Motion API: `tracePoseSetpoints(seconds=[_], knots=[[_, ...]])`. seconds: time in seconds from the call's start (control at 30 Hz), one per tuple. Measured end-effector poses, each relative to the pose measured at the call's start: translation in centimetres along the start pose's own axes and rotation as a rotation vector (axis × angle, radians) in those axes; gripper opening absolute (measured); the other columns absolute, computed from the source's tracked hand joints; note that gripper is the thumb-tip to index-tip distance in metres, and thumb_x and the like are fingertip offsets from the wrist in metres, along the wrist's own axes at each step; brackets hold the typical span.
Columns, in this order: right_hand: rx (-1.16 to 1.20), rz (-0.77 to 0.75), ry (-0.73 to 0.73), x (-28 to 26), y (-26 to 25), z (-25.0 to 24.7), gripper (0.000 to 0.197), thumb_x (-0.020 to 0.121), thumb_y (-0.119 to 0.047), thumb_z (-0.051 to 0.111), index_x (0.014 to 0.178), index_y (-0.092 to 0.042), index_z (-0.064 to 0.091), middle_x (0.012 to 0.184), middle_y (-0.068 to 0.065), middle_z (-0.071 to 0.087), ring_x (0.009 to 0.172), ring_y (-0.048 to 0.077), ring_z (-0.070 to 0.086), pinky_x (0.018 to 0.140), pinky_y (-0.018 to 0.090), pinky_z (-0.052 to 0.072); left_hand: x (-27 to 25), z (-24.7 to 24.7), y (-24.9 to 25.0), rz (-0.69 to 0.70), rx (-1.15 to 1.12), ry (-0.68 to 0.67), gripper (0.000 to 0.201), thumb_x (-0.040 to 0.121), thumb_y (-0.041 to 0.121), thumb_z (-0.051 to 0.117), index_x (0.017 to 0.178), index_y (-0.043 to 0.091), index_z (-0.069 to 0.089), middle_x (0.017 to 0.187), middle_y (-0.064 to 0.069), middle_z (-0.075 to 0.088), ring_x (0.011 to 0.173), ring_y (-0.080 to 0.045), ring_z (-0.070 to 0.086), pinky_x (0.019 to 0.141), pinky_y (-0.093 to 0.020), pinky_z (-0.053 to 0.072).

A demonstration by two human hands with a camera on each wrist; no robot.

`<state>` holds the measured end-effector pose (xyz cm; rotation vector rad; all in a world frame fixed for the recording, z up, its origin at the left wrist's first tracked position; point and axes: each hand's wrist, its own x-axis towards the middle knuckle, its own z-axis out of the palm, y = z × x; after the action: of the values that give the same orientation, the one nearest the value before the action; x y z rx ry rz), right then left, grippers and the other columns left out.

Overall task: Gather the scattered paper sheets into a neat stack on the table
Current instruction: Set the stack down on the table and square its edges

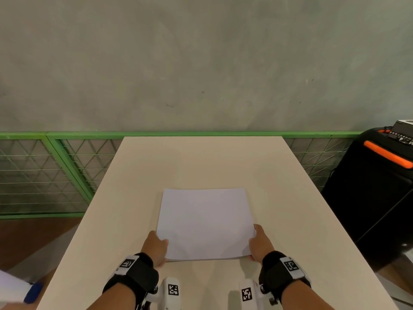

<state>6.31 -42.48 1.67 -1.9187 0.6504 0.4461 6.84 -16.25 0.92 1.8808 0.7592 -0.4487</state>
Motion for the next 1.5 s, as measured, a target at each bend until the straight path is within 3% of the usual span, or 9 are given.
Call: tracePoseSetpoints(seconds=[0.07, 0.27, 0.4, 0.53, 0.7, 0.77, 0.93, 1.13, 1.5], knots=[[0.000, -0.008, -0.006, 0.1, -0.3, 0.1, 0.050, 0.090, 0.002, 0.026, 0.137, -0.012, 0.032, 0.108, 0.008, 0.045, 0.096, 0.029, 0.047, 0.067, 0.038, 0.052, 0.0, 0.0, 0.1, 0.028, 0.001, 0.015, 0.041, 0.091, 0.007, 0.043, 0.131, 0.000, 0.035, 0.111, -0.017, 0.050, 0.089, -0.030, 0.048, 0.075, -0.040, 0.051], [-0.128, -0.009, 0.013, 0.8, -0.5, -0.1, 0.046, 0.089, 0.001, 0.036, 0.134, -0.008, 0.039, 0.112, 0.013, 0.051, 0.102, 0.033, 0.050, 0.093, 0.050, 0.051, -0.4, -0.1, 0.1, 0.104, 0.003, -0.013, 0.050, 0.090, 0.006, 0.041, 0.139, 0.014, 0.030, 0.108, -0.009, 0.051, 0.091, -0.029, 0.051, 0.056, -0.026, 0.047], [-0.262, -0.024, 0.031, 1.1, -0.3, -0.3, 0.044, 0.090, -0.009, 0.042, 0.134, -0.003, 0.041, 0.133, 0.021, 0.047, 0.110, 0.033, 0.052, 0.096, 0.042, 0.049, -0.5, -0.5, 0.0, 0.102, 0.043, -0.012, 0.050, 0.087, 0.012, 0.046, 0.136, 0.012, 0.036, 0.106, -0.010, 0.055, 0.090, -0.030, 0.055, 0.072, -0.035, 0.049], [-0.351, -0.098, -0.028, 0.4, -0.3, -1.3, 0.064, 0.086, -0.025, 0.059, 0.139, -0.002, 0.033, 0.138, 0.016, 0.046, 0.125, 0.030, 0.047, 0.095, 0.028, 0.039, -0.6, -1.6, -0.5, 0.125, 0.159, -0.045, 0.079, 0.077, 0.023, 0.065, 0.144, 0.007, 0.027, 0.137, -0.014, 0.049, 0.121, -0.033, 0.051, 0.097, -0.036, 0.046], [-0.681, -0.201, -0.124, -0.2, 0.3, -1.9, 0.101, 0.074, -0.031, 0.069, 0.149, -0.023, 0.003, 0.140, 0.011, 0.038, 0.129, 0.026, 0.042, 0.102, 0.029, 0.039, -1.6, -2.2, -0.5, 0.282, 0.553, -0.081, 0.096, 0.064, 0.022, 0.072, 0.146, 0.021, 0.021, 0.127, -0.009, 0.051, 0.119, -0.026, 0.051, 0.096, -0.030, 0.045], [-0.799, -0.232, -0.122, -0.4, 0.5, -1.8, 0.094, 0.077, -0.024, 0.064, 0.149, -0.025, 0.005, 0.138, 0.010, 0.038, 0.127, 0.024, 0.043, 0.102, 0.027, 0.041, -1.7, -2.0, -0.4, 0.290, 0.721, -0.046, 0.089, 0.075, 0.019, 0.064, 0.149, 0.023, 0.016, 0.137, -0.009, 0.045, 0.129, -0.024, 0.043, 0.103, -0.028, 0.038], [-0.918, -0.307, -0.034, -0.7, 0.9, -1.5, 0.066, 0.084, -0.017, 0.052, 0.145, -0.020, 0.024, 0.133, 0.010, 0.045, 0.124, 0.024, 0.046, 0.102, 0.027, 0.040, -1.8, -1.8, -0.1, 0.353, 0.896, 0.044, 0.052, 0.082, 0.013, 0.054, 0.134, 0.014, 0.048, 0.138, -0.004, 0.051, 0.127, -0.019, 0.048, 0.101, -0.023, 0.038], [-0.975, -0.302, -0.004, -0.5, 0.5, -1.5, 0.049, 0.084, -0.016, 0.051, 0.132, -0.013, 0.044, 0.130, 0.010, 0.051, 0.121, 0.025, 0.050, 0.101, 0.028, 0.042, -1.5, -2.2, -0.2, 0.405, 0.973, 0.043, 0.045, 0.086, 0.013, 0.050, 0.131, 0.014, 0.050, 0.136, -0.003, 0.051, 0.126, -0.018, 0.048, 0.101, -0.021, 0.037], [-1.030, -0.292, -0.033, -0.5, 0.0, -1.4, 0.044, 0.082, -0.014, 0.053, 0.125, -0.010, 0.048, 0.125, 0.012, 0.054, 0.117, 0.026, 0.053, 0.096, 0.029, 0.045, -1.2, -2.3, -0.6, 0.424, 0.988, 0.028, 0.043, 0.088, 0.015, 0.049, 0.131, 0.013, 0.052, 0.138, -0.001, 0.051, 0.129, -0.017, 0.046, 0.105, -0.022, 0.035]])
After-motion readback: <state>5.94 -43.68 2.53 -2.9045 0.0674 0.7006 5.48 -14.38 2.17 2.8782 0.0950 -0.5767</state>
